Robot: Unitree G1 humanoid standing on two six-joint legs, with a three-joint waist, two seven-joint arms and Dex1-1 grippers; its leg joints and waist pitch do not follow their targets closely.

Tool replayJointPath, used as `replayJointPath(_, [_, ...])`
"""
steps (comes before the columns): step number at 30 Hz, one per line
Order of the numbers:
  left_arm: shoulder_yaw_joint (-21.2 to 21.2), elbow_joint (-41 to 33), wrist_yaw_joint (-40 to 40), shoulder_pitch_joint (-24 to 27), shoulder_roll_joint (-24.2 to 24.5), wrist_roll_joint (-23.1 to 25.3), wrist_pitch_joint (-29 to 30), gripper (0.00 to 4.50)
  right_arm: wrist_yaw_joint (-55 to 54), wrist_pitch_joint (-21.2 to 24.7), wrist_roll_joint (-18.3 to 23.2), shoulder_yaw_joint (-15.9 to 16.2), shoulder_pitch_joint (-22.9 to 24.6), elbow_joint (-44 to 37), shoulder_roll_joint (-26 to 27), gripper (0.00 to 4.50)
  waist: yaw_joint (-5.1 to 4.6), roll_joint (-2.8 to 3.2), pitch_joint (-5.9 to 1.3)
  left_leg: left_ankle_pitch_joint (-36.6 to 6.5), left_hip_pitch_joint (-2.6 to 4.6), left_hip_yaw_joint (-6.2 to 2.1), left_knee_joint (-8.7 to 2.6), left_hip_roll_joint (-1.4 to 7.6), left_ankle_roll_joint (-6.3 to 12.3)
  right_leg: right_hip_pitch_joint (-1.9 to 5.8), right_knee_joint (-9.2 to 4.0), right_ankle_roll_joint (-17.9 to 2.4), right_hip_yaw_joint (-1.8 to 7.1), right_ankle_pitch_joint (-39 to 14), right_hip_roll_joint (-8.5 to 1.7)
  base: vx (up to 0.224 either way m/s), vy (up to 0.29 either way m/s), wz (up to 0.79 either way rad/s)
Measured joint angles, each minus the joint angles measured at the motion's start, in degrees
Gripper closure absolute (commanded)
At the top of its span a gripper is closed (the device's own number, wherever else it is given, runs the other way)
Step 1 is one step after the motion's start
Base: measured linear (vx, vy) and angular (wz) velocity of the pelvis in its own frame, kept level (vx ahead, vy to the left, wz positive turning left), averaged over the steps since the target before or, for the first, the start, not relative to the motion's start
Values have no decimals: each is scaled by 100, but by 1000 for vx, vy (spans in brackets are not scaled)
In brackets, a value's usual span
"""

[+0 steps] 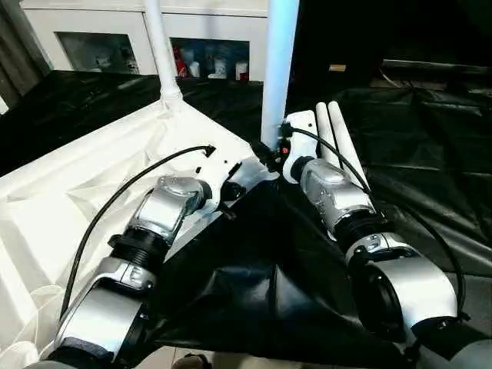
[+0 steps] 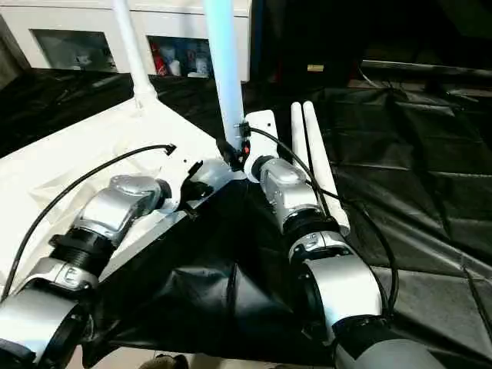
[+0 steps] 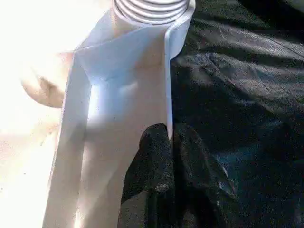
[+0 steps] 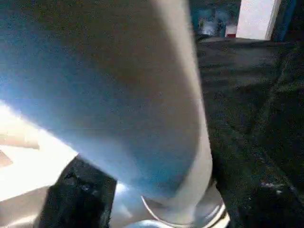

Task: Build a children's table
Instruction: Pick table leg

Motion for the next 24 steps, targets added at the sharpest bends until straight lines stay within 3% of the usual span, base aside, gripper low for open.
replayJointPath(8, [-145,-459,-571,291,409,-12,-67,450,1113,432,-32,169,-55,5,-421,236,3,-2,-7,-39,-38,4,98,8,62,-6,22,0,0,0,-5,0,0,0])
replayJointPath(14, [-302,-861,-1234,618,757,-44,-364,450,2611,747,-263,663,-4,-258,-904,246,58,-13,-14,-44,-43,5,119,9,70,-4,33,-1,1,1,-7,0,0,0])
replayJointPath(19, [-421,-1294,-1961,929,1184,-221,-477,450,4173,774,-279,1079,330,-840,-1304,251,140,-34,-27,-55,-54,4,152,11,87,-3,42,-1,1,1,-9,0,0,0])
replayJointPath(24, [-547,-1379,-2448,1008,1358,-246,-693,450,4974,931,-259,1364,618,-1443,-1580,251,218,-37,-29,-62,-66,3,214,12,99,-1,83,-2,2,1,-22,0,0,0])
